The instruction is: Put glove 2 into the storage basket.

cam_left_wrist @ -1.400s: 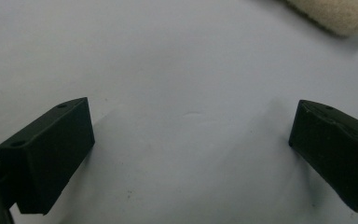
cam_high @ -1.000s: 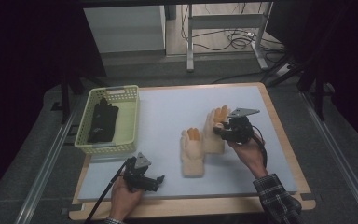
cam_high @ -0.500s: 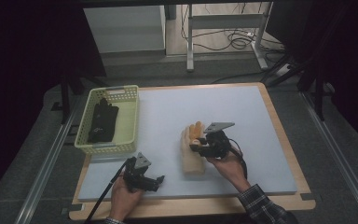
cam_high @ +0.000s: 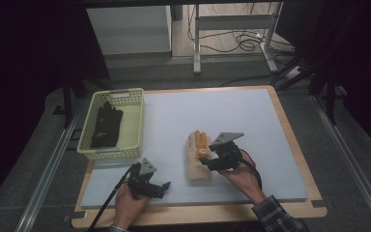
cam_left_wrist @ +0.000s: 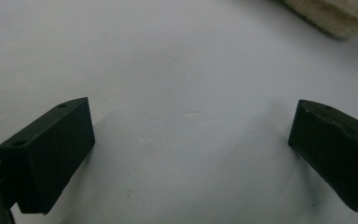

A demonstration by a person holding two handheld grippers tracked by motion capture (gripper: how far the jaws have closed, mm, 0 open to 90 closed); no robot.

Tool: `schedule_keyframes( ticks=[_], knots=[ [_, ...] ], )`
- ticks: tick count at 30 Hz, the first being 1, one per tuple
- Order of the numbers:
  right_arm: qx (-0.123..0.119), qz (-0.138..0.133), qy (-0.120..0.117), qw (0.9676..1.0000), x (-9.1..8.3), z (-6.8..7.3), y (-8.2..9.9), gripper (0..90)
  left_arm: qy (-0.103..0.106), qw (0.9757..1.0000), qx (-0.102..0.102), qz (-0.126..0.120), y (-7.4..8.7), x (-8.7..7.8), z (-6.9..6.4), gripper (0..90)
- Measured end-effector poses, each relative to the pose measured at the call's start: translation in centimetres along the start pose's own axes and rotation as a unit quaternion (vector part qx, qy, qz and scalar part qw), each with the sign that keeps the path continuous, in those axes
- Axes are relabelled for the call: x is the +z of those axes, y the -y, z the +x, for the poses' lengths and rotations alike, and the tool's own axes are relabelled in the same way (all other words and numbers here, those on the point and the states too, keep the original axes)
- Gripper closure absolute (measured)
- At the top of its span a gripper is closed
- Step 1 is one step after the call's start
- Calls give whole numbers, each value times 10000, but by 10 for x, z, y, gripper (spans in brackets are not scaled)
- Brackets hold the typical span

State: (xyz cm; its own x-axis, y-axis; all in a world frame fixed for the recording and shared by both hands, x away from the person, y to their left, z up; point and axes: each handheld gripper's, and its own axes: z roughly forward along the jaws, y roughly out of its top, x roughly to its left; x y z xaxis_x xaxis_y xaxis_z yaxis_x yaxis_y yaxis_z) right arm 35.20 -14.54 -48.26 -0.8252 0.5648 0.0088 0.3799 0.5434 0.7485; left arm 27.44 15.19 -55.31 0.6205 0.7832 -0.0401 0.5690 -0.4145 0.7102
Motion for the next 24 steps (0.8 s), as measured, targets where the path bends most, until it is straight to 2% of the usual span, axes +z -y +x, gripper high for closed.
schedule_keyframes(
  ticks=[2, 3, 4, 5, 6, 13, 15, 19, 23, 24],
  knots=[
    [-41, 30, 42, 10000, -7, -1, 5, 506, -2, 10000, 2, 0, 0, 0, 0, 4],
    [-37, 127, 54, 9999, -11, -4, 13, 630, -1, 10000, 1, 1, 0, 0, 0, 4],
    [-37, 127, 54, 9999, -11, -4, 13, 630, -1, 10000, 1, 1, 0, 0, 0, 5],
    [43, 253, -23, 9997, -12, -6, 24, 736, 0, 10000, 0, 1, 0, 0, 0, 4],
    [57, 300, -67, 9995, -11, -7, 29, 764, 0, 10000, 2, 2, 0, 0, 0, 5],
    [126, 435, -355, 9983, 4, -2, 47, 804, 3, 10000, -12, 1, 0, 0, 0, 5],
    [30, 398, -428, 9983, 12, 8, 46, 806, 2, 10000, -9, 3, 0, 0, 0, 4],
    [-62, 367, -569, 9977, 21, 17, 41, 805, 6, 10000, 10, 10, 0, -1, 0, 5],
    [-200, 295, -686, 9970, 42, 34, 30, 783, 97, 9999, 94, 41, 1, -2, 2, 6],
    [-200, 295, -686, 9970, 42, 34, 30, 783, 117, 9998, 124, 67, 1, -3, 3, 6]
  ],
)
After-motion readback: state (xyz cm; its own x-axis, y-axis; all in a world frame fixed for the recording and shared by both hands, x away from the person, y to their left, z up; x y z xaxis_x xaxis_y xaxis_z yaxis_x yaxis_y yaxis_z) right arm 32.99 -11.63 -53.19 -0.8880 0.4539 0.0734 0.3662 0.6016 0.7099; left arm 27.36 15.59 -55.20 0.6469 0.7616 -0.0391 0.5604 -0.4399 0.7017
